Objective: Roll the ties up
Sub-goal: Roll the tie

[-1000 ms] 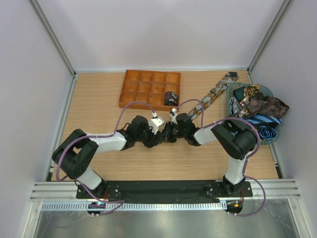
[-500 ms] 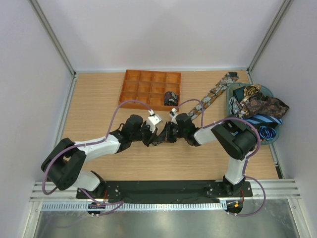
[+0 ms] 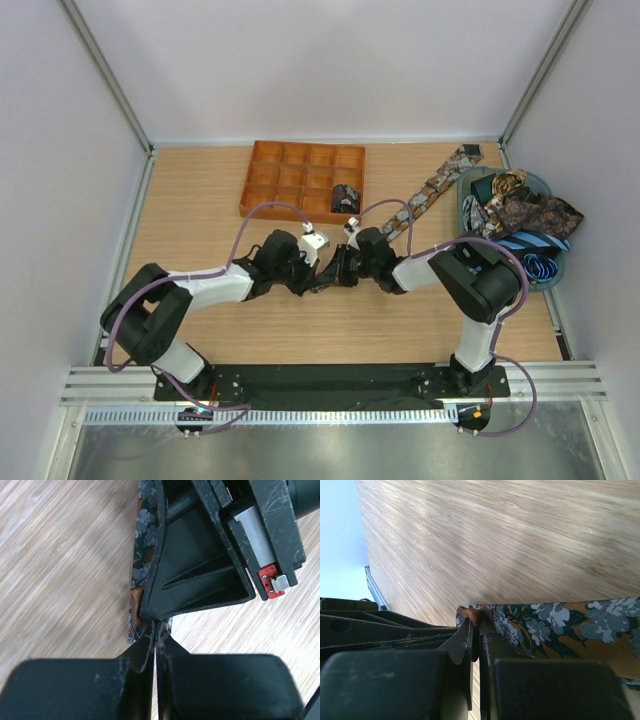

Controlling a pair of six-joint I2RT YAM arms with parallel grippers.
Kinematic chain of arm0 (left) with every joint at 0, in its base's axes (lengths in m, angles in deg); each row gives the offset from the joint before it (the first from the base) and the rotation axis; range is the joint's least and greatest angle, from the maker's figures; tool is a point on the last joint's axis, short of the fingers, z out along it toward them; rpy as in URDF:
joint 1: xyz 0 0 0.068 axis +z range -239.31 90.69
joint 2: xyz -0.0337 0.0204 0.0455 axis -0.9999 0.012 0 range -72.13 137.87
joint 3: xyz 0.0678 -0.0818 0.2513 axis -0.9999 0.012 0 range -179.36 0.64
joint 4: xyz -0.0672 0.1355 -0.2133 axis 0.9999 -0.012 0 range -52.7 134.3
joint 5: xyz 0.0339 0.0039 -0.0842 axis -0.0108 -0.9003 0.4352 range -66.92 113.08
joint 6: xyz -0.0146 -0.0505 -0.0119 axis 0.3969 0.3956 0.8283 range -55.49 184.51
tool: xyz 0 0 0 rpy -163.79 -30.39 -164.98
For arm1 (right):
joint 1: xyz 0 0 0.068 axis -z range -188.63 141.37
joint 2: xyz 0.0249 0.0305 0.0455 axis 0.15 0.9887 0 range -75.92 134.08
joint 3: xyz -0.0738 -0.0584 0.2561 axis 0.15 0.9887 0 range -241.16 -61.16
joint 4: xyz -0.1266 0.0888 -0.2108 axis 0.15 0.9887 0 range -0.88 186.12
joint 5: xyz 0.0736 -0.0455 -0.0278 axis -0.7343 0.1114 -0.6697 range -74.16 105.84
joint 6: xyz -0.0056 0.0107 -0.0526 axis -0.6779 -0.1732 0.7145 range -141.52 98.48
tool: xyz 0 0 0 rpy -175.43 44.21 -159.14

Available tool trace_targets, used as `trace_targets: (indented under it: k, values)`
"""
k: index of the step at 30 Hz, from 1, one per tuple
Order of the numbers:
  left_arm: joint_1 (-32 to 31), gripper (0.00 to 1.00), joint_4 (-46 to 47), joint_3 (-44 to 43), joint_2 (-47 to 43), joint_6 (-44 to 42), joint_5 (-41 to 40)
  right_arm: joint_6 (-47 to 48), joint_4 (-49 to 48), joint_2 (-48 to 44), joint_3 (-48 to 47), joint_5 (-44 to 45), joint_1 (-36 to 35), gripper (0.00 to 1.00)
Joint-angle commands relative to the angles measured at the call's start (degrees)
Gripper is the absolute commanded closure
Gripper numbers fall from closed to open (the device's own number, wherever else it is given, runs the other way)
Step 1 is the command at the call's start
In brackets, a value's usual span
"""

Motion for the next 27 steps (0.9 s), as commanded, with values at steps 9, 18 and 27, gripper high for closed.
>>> trace_targets:
  k: [9, 18, 27]
  values:
    - [-2.1, 1.0, -3.3, 0.4, 0.3, 3.8, -2.0, 1.4, 3.2, -1.1, 0.3, 3.2, -0.1, 0.81]
    - [-2.4, 1.0, -4.9, -1.1, 2.7, 4.6, -3.6, 1.8, 6.8, -5.4, -0.9, 4.6, -0.2, 0.67]
    - [-2.4, 1.0, -5.4, -1.6, 2.3, 4.3, -3.8, 3.5, 11.0, -9.7, -1.9, 7.1, -0.2, 0.59]
